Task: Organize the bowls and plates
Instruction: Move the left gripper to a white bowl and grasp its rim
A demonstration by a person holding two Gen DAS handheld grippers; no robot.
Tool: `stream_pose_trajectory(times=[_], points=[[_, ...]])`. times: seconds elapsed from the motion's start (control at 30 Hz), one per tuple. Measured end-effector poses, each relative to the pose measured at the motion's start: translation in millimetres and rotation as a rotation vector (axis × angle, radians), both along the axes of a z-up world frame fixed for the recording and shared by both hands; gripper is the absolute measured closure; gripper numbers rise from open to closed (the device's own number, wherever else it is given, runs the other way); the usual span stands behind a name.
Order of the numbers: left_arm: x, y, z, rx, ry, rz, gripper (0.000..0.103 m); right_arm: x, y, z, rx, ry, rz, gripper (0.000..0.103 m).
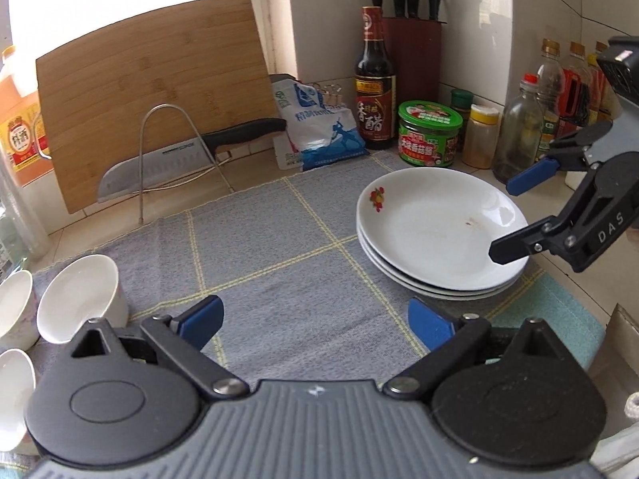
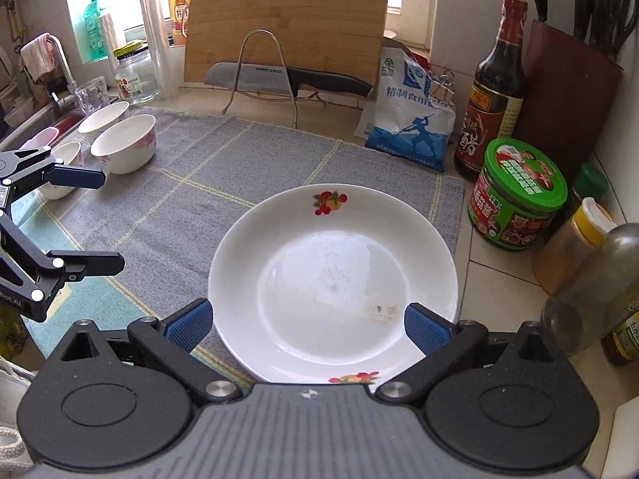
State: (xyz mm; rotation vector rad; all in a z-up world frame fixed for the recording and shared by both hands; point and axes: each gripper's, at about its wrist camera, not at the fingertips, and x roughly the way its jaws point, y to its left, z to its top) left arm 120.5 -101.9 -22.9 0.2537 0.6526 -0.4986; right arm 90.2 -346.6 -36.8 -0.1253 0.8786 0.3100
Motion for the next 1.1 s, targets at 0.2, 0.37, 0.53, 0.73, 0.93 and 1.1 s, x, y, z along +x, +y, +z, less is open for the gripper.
stream_pose_trajectory(times=[0.2, 0.37, 0.53, 0.73, 0.93, 1.1], points=[[-1.8, 62.6, 2.8, 0.009, -0.013, 0.085, 0.004, 15.1, 66.9, 1.3, 0.014, -0.043, 0.058, 0.000], [-10.4, 127.5, -1.6, 0.040, -0.006, 0.140, 0.004, 31.6, 142.8, 0.0, -0.026, -0.056, 0.152, 0.000], [-10.7, 188.2, -15.8, 0.065, 0.027, 0.207, 0.004, 46.0, 210.1, -3.3, 0.007, -0.050, 0.244, 0.000], [-2.5, 237.2, -33.7, 0.064, 0.032, 0.242, 0.004, 57.9, 275.6, -6.2, 0.028, -0.062, 0.335, 0.000], [13.4, 258.1, -46.1, 0.080, 0.023, 0.199, 0.004, 71.9, 323.6, -12.1, 0.058, -0.054, 0.410, 0.000], [21.7, 265.5, -48.9, 0.072, 0.009, 0.173, 0.004, 81.2, 359.3, -19.8, 0.068, -0.049, 0.460, 0.000]])
